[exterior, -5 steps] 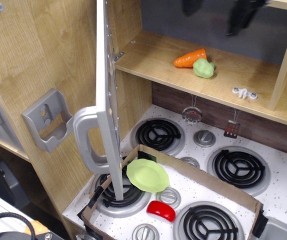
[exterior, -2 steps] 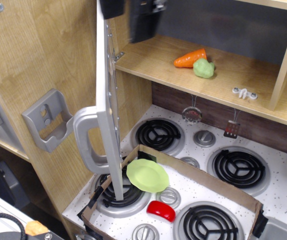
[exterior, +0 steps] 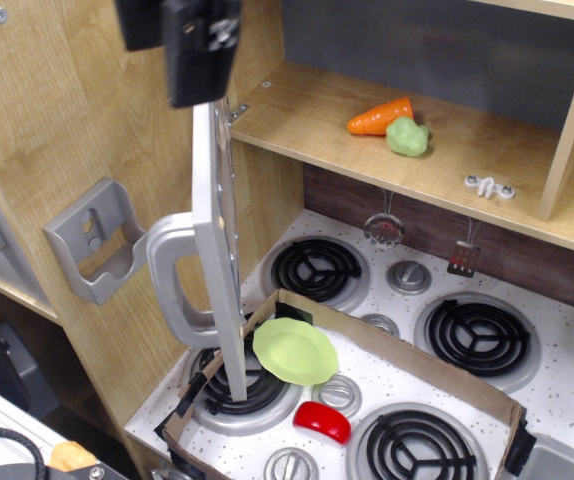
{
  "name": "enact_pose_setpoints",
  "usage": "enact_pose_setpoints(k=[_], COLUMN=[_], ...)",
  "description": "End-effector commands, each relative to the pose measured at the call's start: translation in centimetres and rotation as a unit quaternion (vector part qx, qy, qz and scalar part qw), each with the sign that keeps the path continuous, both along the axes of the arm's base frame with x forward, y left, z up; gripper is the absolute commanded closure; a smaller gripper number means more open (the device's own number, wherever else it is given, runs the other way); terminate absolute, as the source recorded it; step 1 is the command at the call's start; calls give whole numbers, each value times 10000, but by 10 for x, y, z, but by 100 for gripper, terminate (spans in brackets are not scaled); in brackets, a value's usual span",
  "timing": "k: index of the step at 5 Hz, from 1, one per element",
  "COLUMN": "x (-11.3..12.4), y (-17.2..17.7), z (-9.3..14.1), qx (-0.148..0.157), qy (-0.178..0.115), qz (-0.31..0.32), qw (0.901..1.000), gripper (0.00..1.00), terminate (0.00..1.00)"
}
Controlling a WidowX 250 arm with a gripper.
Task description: Close microwave
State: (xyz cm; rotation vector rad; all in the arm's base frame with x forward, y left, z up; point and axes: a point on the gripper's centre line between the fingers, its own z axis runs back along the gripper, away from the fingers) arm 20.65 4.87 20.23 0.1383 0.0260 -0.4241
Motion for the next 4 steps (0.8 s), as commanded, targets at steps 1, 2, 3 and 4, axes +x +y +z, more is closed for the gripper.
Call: enact_pose_setpoints(k=[1, 2, 3, 4], x=[-9, -8, 2, 26], y=[22, 31, 28, 20], z=[-17, -30, -49, -66], qx=[166, 150, 17, -245], qy=[-184, -225, -384, -633], qz=[-330, -405, -421, -446], qw=[9991, 9988, 9984, 9967], gripper=[0, 0, 0, 0], terminate=[0, 0, 0, 0])
